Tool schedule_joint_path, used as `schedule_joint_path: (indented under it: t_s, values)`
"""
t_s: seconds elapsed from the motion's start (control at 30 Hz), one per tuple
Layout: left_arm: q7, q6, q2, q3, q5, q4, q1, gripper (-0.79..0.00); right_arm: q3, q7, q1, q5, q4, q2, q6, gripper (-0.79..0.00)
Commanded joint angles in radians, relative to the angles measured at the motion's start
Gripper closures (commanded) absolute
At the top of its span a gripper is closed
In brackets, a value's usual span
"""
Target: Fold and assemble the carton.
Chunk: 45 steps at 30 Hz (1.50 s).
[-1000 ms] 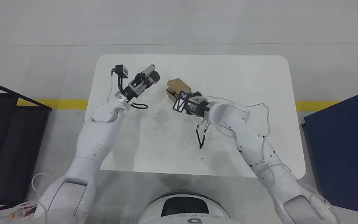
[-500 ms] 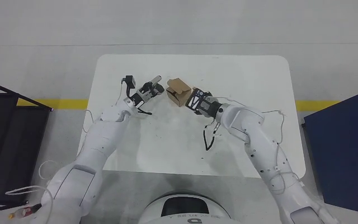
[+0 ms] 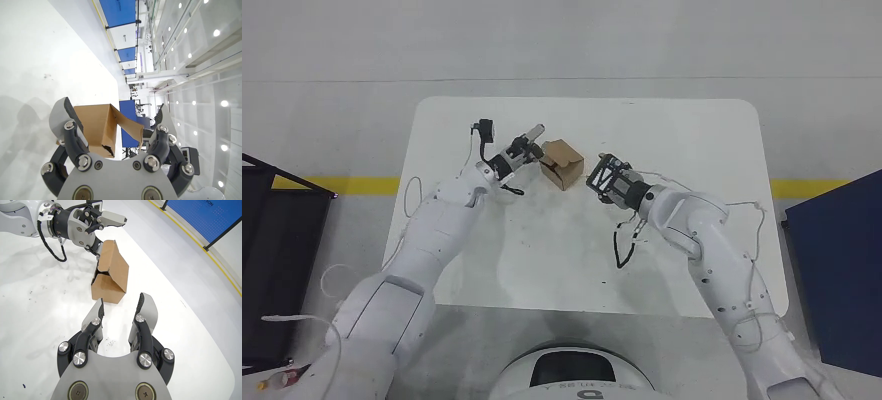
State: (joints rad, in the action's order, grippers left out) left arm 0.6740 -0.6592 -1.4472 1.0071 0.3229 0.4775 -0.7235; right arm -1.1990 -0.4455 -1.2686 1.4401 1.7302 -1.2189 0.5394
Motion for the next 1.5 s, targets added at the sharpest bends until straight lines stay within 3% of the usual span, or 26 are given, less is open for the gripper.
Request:
schedule_joint_path:
  t_s: [0.0, 0.2, 0.27, 0.63, 0.73, 1.13, 1.47]
  values:
    - [0.071, -0.017, -0.013, -0.013, 0.037, 0.002, -0.002, -0.76, -0.003, 0.002, -0.002, -0.011, -0.003, 0.001, 0.001, -0.323]
    - [0.398, -0.069, -0.034, -0.026, 0.181, -0.014, -0.008, -0.773, -0.028, 0.022, -0.006, -0.037, -0.015, 0.006, 0.013, -0.323]
    - [0.438, -0.049, -0.033, -0.025, 0.205, -0.018, -0.01, -0.773, -0.037, 0.032, -0.008, -0.042, -0.011, 0.009, 0.022, -0.323]
    - [0.396, -0.091, 0.022, 0.044, 0.265, 0.015, -0.049, -0.785, -0.105, 0.089, -0.02, -0.108, 0.019, 0.027, 0.121, -0.323]
    - [0.381, -0.106, 0.032, 0.058, 0.262, 0.017, -0.045, -0.785, -0.121, 0.095, -0.012, -0.123, 0.01, 0.032, 0.145, -0.286]
    - [0.365, -0.121, 0.03, 0.048, 0.239, 0.05, -0.061, -0.763, 0.058, -0.021, 0.263, -0.176, -0.245, 0.009, 0.3, -0.268]
    - [0.361, -0.126, 0.039, 0.067, 0.249, 0.041, -0.082, -0.748, 0.114, -0.023, 0.326, -0.226, -0.325, 0.005, 0.37, -0.256]
